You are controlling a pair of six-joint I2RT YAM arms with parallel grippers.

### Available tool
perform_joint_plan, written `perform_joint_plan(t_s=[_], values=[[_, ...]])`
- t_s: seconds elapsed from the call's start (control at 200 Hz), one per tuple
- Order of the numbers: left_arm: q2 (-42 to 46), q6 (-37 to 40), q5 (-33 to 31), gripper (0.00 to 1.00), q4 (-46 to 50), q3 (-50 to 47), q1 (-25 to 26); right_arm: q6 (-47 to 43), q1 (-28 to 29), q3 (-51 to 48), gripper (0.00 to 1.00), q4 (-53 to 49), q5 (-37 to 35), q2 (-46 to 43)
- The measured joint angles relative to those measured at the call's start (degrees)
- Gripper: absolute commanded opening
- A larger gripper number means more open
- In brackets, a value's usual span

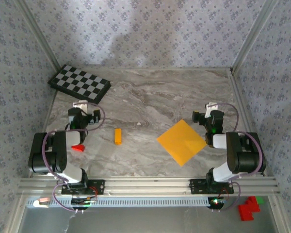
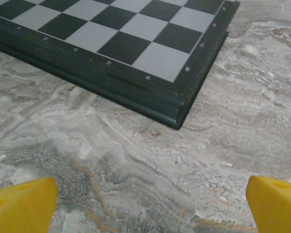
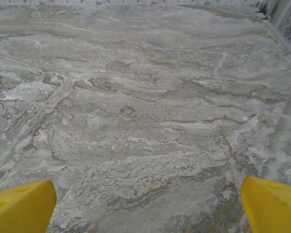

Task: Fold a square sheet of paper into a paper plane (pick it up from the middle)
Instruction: Move the distractor to the middle-left of the table.

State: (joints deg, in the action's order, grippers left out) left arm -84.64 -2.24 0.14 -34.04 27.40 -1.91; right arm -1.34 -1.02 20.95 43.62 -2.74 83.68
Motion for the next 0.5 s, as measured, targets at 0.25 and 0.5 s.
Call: perform_joint_plan(t_s=[0.25,0.5], values=[[5.86,-11.23,-1.16,1.0,21.51,15.78,0.04,12.39,-3.39,4.31,0.99,-19.5,-5.66,-22.84],[15.89,-21.68,2.91,0.99,34.32,14.69,8.13,20.79,16.17,15.06,0.97,-46.16,-11.5,-27.45]])
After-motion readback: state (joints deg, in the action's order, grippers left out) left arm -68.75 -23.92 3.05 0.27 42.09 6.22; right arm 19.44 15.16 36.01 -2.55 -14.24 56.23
